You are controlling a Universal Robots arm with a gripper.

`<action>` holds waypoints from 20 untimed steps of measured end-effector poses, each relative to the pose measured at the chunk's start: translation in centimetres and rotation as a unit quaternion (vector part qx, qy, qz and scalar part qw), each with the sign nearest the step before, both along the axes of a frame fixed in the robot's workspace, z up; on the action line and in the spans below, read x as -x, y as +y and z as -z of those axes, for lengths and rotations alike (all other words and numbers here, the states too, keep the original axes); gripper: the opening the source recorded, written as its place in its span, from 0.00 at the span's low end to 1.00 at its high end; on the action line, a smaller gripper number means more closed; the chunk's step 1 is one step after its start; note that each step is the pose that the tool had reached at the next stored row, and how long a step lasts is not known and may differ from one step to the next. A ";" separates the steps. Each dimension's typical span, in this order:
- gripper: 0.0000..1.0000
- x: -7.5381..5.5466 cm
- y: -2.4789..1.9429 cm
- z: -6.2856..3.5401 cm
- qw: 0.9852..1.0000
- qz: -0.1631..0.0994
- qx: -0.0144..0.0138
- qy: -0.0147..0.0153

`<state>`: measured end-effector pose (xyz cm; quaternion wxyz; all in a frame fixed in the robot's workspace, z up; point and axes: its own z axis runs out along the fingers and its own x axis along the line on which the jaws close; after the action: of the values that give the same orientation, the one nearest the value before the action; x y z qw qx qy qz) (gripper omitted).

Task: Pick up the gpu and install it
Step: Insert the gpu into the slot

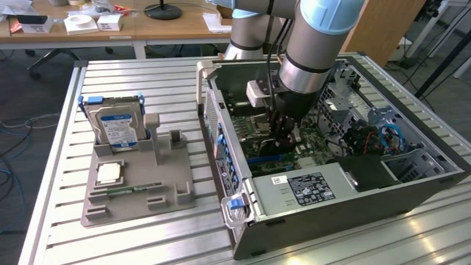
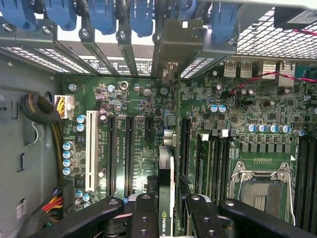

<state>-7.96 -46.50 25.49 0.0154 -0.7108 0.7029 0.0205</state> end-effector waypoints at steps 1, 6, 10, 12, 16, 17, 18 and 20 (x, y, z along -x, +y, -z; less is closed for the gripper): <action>0.26 0.0 0.00 0.00 1.000 0.000 0.000 0.000; 0.26 0.0 0.01 -0.04 1.000 0.000 0.000 0.000; 0.26 0.0 0.00 -0.08 1.000 0.000 0.000 0.000; 0.26 0.0 0.00 -0.09 1.000 0.000 0.000 0.000; 0.26 0.0 0.00 -0.09 1.000 0.000 0.001 0.000; 0.26 0.0 0.00 -0.09 1.000 0.000 0.002 0.000; 0.26 0.0 0.00 -0.09 1.000 0.000 0.002 0.000; 0.26 -0.1 0.01 -0.08 1.000 0.000 0.003 0.000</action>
<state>-7.89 -46.50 25.57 0.0131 -0.7108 0.7030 0.0182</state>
